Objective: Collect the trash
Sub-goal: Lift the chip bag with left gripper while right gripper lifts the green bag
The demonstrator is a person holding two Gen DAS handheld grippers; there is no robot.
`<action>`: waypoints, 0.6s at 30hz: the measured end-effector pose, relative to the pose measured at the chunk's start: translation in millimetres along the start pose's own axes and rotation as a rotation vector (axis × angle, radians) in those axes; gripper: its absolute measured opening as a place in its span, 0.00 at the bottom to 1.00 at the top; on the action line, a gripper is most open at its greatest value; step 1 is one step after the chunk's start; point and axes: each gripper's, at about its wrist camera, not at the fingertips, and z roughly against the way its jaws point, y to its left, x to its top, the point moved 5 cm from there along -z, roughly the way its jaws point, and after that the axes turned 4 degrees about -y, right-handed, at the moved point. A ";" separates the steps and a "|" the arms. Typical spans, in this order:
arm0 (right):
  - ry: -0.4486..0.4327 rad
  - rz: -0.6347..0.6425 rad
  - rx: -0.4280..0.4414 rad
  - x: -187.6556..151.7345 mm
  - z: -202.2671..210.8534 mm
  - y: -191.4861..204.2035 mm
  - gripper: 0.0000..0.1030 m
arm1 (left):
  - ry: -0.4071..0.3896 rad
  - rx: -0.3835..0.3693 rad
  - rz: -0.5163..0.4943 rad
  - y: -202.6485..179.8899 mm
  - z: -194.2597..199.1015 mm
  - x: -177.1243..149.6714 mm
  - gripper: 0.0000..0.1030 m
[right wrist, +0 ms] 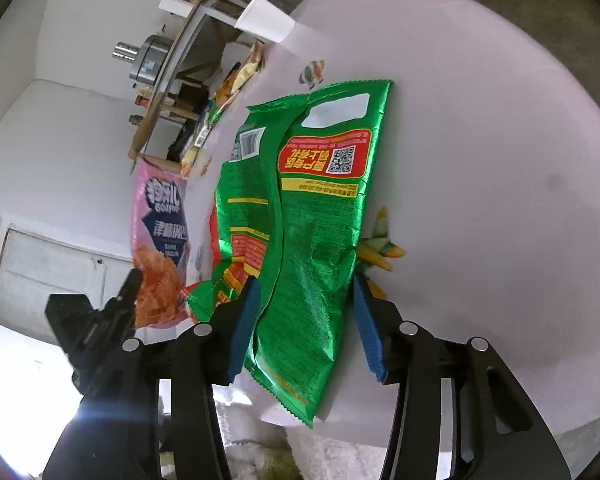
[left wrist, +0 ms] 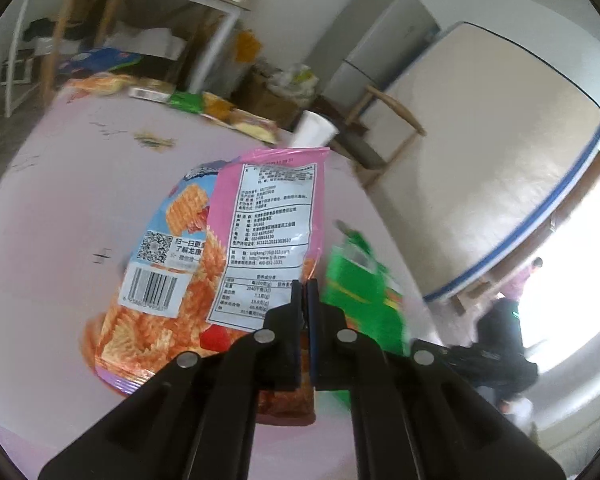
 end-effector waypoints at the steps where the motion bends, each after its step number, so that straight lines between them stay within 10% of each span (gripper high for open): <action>1: 0.003 0.000 0.006 0.0 -1.9 0.7 0.44 | 0.015 -0.015 -0.016 -8.2 -4.3 -4.0 0.01; 11: -0.006 -0.098 0.229 -2.4 -2.4 3.3 0.43 | 0.193 -0.069 0.022 -18.1 -69.0 -50.4 0.01; 18: -0.048 -0.086 0.140 -4.5 -2.9 -3.2 0.04 | 0.197 -0.068 0.077 -7.1 -68.1 -46.8 0.01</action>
